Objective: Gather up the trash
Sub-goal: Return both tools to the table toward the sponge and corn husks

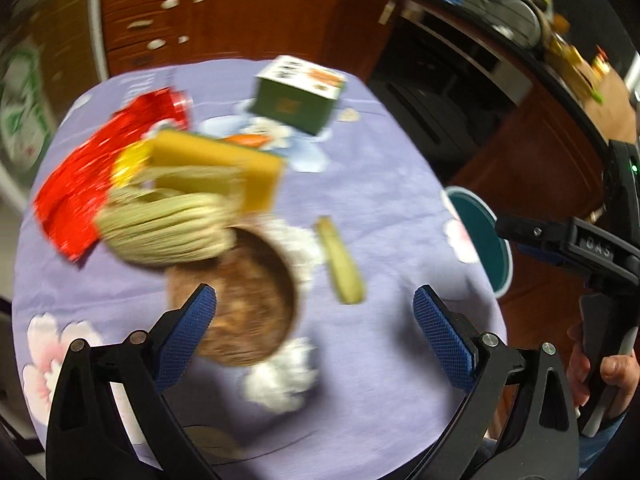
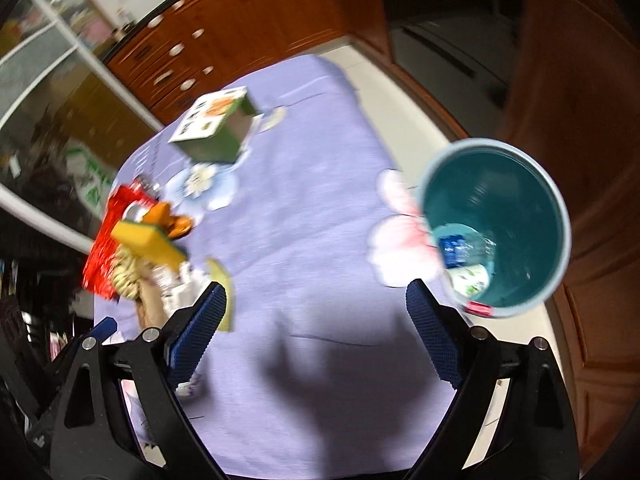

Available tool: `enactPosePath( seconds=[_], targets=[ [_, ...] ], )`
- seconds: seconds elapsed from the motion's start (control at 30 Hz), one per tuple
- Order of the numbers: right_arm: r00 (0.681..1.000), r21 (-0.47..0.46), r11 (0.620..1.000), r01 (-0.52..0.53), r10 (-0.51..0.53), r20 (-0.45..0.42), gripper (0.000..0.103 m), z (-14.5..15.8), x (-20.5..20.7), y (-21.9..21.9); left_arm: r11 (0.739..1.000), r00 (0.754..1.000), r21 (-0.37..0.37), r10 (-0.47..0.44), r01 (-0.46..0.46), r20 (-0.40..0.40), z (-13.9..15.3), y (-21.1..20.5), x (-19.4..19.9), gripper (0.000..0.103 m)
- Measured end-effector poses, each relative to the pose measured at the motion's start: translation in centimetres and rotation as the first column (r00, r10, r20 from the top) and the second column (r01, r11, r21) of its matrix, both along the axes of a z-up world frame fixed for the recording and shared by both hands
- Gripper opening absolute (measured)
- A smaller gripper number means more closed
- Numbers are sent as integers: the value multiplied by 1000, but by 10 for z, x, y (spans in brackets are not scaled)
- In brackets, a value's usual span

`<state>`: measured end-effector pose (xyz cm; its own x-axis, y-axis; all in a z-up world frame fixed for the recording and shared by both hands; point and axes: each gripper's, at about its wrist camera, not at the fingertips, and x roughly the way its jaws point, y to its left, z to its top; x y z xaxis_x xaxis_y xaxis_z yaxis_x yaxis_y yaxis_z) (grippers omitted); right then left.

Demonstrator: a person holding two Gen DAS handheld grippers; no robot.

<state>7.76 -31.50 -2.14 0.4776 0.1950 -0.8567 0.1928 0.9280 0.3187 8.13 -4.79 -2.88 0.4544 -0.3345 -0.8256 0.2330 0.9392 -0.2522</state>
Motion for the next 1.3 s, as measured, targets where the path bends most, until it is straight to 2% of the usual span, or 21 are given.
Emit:
enactPosePath(
  seconds=[0.17, 0.27, 0.37, 0.5, 0.6, 0.73, 0.87, 1.07, 1.17, 1.3],
  targets=[
    [997, -9, 997, -81, 81, -13, 87, 0, 21, 40, 996, 995, -17, 89, -90, -34, -11, 42, 9, 99],
    [992, -5, 993, -120, 120, -26, 87, -4, 32, 57, 993, 991, -13, 113, -114, -65, -23, 55, 11, 99],
    [990, 5, 990, -139, 139, -38, 87, -10, 39, 66, 994, 989, -27, 107, -110, -100, -32, 56, 8, 99],
    [987, 9, 989, -148, 148, -61, 87, -19, 46, 69, 997, 993, -29, 62, -65, -101, -37, 35, 6, 99],
    [986, 19, 989, -148, 149, -70, 87, -23, 49, 67, 1000, 996, -4, 26, -26, -88, -42, 17, 8, 99],
    [984, 23, 988, -155, 157, -82, 87, -28, 55, 66, 1000, 992, 9, 29, -28, -124, -58, 7, 16, 99],
    [980, 27, 984, -178, 180, -89, 87, -32, 63, 71, 998, 990, 11, 56, -55, -130, -66, 15, 20, 98],
    [966, 39, 969, -242, 245, -85, 87, -34, 83, 96, 998, 992, -1, 60, -60, -113, -58, 33, 23, 98],
    [955, 46, 958, -284, 287, -78, 87, -33, 93, 114, 996, 989, -52, 68, -75, -128, -57, 48, 21, 99],
    [936, 35, 938, -344, 345, -64, 87, -34, 108, 143, 994, 989, -66, 79, -88, -128, -55, 58, 13, 100]
  ],
)
